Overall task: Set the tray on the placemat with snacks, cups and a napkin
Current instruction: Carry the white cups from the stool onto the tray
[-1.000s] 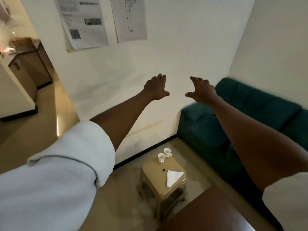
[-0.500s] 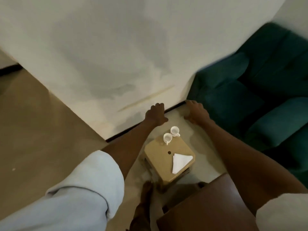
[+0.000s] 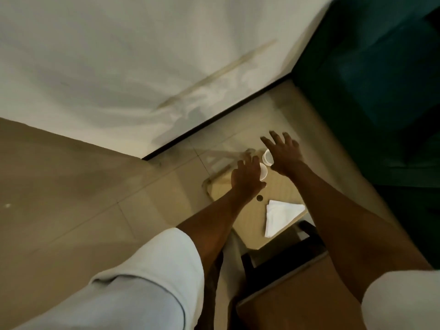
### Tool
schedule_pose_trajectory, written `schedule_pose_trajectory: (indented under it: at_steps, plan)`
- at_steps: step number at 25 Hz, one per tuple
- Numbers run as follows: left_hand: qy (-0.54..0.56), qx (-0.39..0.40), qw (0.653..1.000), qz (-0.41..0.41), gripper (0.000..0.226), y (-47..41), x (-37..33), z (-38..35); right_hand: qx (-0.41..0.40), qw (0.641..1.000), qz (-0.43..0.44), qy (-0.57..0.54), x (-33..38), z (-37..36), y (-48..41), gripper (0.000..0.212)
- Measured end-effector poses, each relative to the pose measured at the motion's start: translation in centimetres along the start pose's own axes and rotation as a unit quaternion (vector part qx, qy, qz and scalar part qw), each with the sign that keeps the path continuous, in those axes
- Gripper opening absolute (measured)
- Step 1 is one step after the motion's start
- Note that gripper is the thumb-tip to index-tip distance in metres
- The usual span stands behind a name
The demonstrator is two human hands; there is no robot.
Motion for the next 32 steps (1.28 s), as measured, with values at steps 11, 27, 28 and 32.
schedule_pose_trajectory:
  at_steps: [11, 27, 28, 32]
  plan:
    - [0.053, 0.006, 0.998, 0.022, 0.072, -3.9, 0.9, -4.7, -0.045, 0.996, -0.030, -0.068, 0.7, -6.0, -1.9, 0.052]
    - [-0.085, -0.072, 0.982, -0.155, 0.056, 25.5, -19.9, 8.2, -0.215, 0.913, -0.215, -0.271, -4.4, 1.8, 40.0, 0.047]
    - [-0.103, -0.088, 0.977, -0.165, 0.051, 27.8, -22.4, 9.9, -0.235, 0.908, -0.220, -0.267, -5.6, 3.6, 43.3, 0.046]
    - [-0.104, -0.142, 0.961, -0.215, 0.034, 35.8, -30.0, 16.0, -0.292, 0.897, -0.231, -0.241, -8.1, 9.4, 54.4, 0.047]
Point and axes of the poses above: each hand's wrist, its own y-axis away from the middle knuckle, its own z-axis out of the back of the hand, x = y × z, the point moved 3 cm from there along -y, towards the middle knuckle, and after that the axes turned 8 degrees about x, right-handed, at the moved point
